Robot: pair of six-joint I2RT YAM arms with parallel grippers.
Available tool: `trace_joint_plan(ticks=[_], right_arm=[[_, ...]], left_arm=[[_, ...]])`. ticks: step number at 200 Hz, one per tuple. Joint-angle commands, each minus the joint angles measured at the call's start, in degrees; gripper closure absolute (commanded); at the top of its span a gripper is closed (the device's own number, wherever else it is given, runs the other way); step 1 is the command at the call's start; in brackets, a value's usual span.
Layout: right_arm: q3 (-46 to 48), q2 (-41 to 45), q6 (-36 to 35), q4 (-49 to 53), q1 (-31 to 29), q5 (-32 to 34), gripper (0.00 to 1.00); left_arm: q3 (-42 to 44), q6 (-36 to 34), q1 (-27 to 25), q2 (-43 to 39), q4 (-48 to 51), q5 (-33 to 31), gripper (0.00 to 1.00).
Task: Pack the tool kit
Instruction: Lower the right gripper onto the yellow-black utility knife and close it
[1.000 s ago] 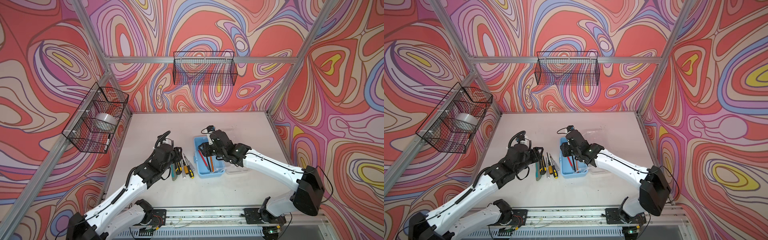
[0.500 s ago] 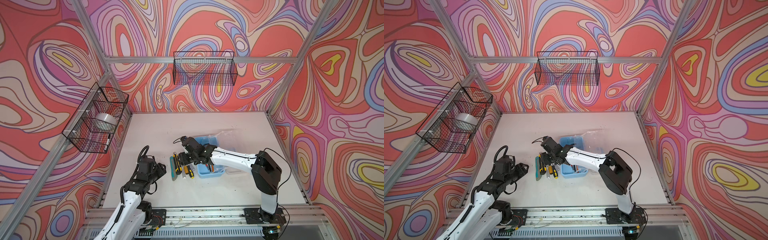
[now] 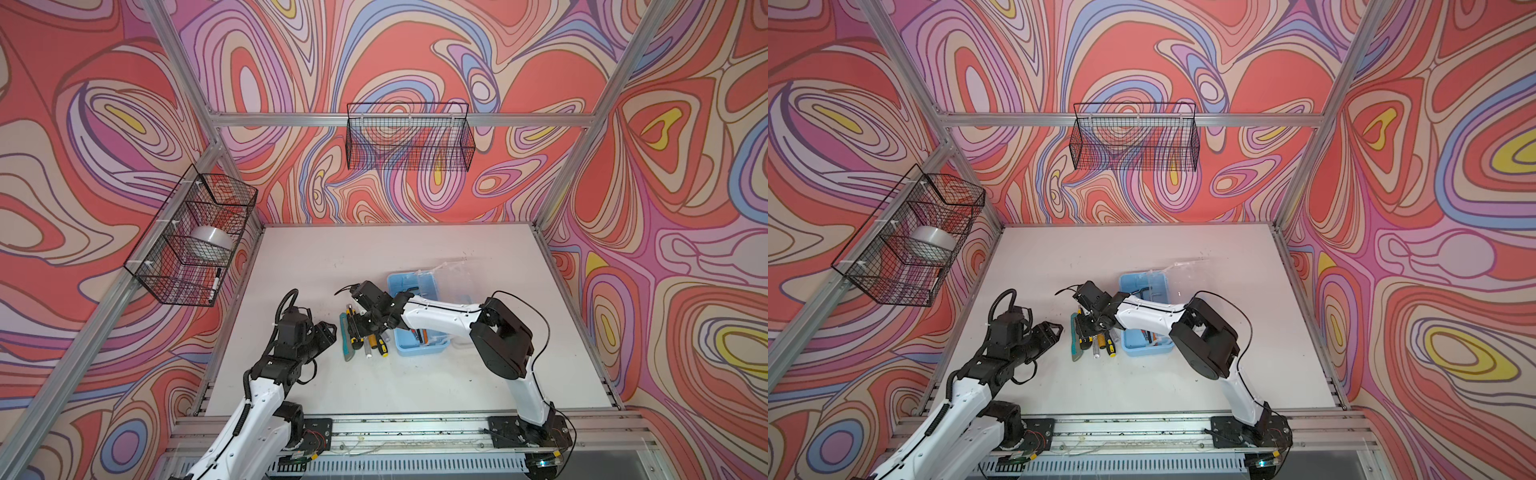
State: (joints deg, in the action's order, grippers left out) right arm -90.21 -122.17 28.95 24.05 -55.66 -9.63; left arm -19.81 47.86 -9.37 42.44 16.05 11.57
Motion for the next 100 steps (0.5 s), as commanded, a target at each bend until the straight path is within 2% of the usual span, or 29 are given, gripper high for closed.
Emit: trace_joint_plan(ticks=[1,100], right_arm=[[-2.0,-1.9,-0.4,0.3,-0.2,-0.7,0.49],[-5.6,-6.4,-0.5,3.0,-0.3,2.1,0.50]], left_arm=[[1.2,0.9,0.4,-0.6,-0.5,0.1,0.40],[1.1,-0.1,0.3,-1.7,0.4,-0.8,0.42]])
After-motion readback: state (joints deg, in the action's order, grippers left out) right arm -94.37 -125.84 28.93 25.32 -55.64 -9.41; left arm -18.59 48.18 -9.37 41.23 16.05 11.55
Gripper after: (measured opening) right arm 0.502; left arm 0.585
